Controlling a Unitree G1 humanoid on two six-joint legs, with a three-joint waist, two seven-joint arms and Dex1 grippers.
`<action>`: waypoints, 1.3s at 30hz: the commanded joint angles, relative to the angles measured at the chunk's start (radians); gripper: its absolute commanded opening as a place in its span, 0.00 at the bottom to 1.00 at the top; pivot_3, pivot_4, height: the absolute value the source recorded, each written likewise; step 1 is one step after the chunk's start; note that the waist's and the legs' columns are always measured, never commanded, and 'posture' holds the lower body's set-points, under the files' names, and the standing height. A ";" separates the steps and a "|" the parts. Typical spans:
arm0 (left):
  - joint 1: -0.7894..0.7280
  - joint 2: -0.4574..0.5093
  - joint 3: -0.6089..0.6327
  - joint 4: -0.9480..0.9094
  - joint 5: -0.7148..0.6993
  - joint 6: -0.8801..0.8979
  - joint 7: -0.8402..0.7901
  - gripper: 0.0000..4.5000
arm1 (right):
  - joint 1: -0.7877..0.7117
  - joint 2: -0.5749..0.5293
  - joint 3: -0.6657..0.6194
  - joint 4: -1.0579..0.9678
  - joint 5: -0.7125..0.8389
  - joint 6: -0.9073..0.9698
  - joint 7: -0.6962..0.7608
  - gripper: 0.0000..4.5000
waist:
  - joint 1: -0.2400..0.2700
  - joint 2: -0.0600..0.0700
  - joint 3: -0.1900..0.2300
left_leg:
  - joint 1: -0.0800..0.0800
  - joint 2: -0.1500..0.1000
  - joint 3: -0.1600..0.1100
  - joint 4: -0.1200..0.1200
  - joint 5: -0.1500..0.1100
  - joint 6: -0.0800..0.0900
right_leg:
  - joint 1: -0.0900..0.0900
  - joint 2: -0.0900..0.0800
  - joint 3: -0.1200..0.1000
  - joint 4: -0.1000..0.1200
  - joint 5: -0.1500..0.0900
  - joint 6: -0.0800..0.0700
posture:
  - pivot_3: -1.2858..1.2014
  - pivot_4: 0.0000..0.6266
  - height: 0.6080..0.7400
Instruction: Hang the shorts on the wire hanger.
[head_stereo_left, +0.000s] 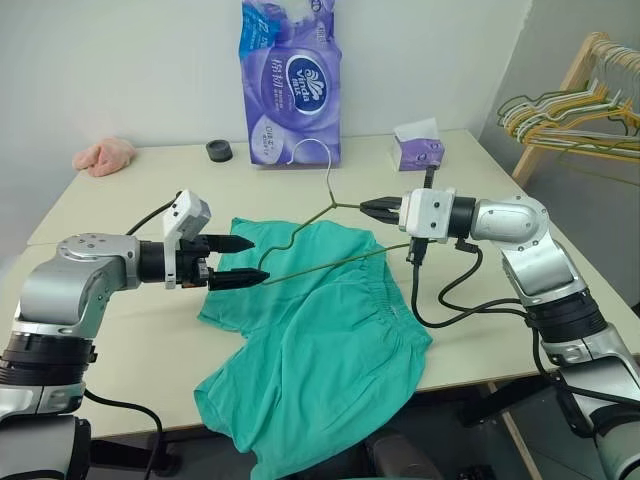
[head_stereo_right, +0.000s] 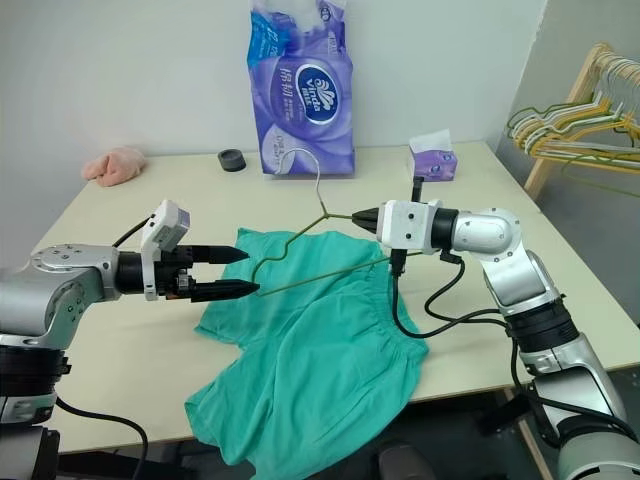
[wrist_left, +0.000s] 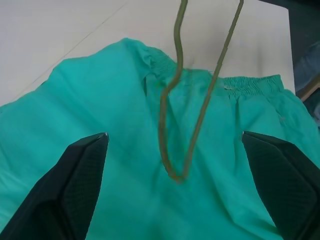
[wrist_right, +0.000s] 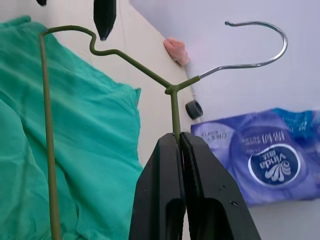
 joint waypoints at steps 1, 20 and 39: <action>-0.002 -0.016 -0.004 -0.010 0.002 -0.006 0.007 1.00 | -0.035 0.011 -0.009 -0.056 0.021 -0.021 0.017 0.01 | -0.001 0.000 0.000 | 0.000 0.000 0.000 0.000 0.000 0.000 | 0.000 0.000 0.000 0.001 0.000 0.000 | 0.44 0.03 1.00; 0.066 -0.016 -0.016 -0.064 -0.012 -0.015 -0.064 0.00 | -0.021 0.050 -0.020 -0.121 0.064 0.038 0.037 0.00 | -0.004 0.000 0.000 | 0.001 0.000 -0.001 0.001 0.000 0.000 | 0.000 0.000 0.000 0.002 0.000 -0.001 | 0.44 0.04 1.00; 0.118 0.049 -0.031 -0.145 0.048 -0.096 -0.056 0.00 | -0.027 -0.139 -0.077 -0.218 0.228 0.526 0.206 0.86 | -0.003 0.000 0.000 | 0.001 0.000 0.000 0.001 0.000 0.000 | 0.000 0.000 0.000 0.002 0.000 -0.001 | 0.44 0.05 1.00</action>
